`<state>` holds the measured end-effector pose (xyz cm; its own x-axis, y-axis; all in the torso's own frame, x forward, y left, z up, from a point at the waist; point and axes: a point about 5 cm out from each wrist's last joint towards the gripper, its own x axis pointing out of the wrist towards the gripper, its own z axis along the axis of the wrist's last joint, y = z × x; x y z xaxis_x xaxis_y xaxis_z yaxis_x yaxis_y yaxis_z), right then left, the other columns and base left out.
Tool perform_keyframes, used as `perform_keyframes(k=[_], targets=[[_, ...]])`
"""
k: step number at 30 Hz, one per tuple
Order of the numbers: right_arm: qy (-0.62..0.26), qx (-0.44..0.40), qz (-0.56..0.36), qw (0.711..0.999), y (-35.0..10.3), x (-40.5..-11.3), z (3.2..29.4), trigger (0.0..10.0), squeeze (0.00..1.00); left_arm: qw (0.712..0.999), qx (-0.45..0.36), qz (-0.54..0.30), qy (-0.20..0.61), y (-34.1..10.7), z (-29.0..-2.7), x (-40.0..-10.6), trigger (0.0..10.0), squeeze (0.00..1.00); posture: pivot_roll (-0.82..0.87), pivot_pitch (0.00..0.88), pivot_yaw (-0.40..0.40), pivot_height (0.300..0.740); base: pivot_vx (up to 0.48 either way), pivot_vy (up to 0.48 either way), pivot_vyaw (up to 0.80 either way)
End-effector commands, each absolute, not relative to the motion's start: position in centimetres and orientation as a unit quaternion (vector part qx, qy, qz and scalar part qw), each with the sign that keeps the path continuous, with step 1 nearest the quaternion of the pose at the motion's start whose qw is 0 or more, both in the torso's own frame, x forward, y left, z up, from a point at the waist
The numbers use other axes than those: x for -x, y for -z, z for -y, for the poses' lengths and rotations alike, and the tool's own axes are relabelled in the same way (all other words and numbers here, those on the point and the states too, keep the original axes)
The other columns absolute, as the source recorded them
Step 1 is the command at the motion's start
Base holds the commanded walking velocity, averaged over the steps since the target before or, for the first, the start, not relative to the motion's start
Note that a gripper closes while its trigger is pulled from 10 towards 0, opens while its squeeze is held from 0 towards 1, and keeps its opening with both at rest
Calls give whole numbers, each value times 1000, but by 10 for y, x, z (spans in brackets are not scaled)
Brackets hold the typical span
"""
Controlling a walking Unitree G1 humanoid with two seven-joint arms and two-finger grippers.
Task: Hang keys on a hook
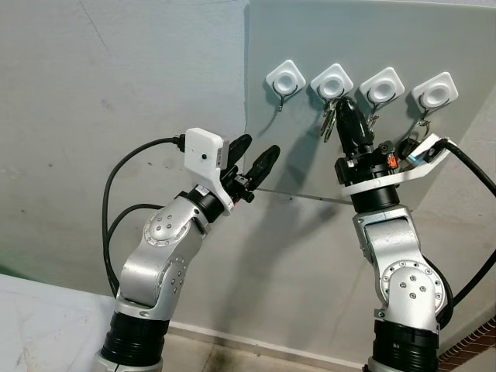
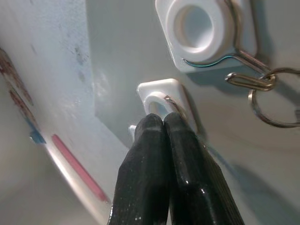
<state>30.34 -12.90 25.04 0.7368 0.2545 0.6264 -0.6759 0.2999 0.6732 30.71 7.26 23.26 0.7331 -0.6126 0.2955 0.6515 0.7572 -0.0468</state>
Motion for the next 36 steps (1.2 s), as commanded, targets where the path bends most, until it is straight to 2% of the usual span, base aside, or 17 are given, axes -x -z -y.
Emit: perform_keyframes(k=[1, 14, 36], targets=[[-281, -505, 199, 791, -246, -306, 130, 10000, 0, 925, 70, 138, 347, -236, -72, -305, 10000, 0, 128, 0, 9, 740, 0, 0, 0], [-324, -515, 205, 767, -254, -301, 122, 10000, 0, 926, 71, 137, 346, -236, -72, -305, 10000, 0, 129, 0, 9, 740, 0, 0, 0], [-318, -537, 176, 761, -251, -306, 121, 10000, 0, 926, 72, 138, 344, -237, -72, -305, 10000, 0, 129, 0, 7, 740, 0, 0, 0]])
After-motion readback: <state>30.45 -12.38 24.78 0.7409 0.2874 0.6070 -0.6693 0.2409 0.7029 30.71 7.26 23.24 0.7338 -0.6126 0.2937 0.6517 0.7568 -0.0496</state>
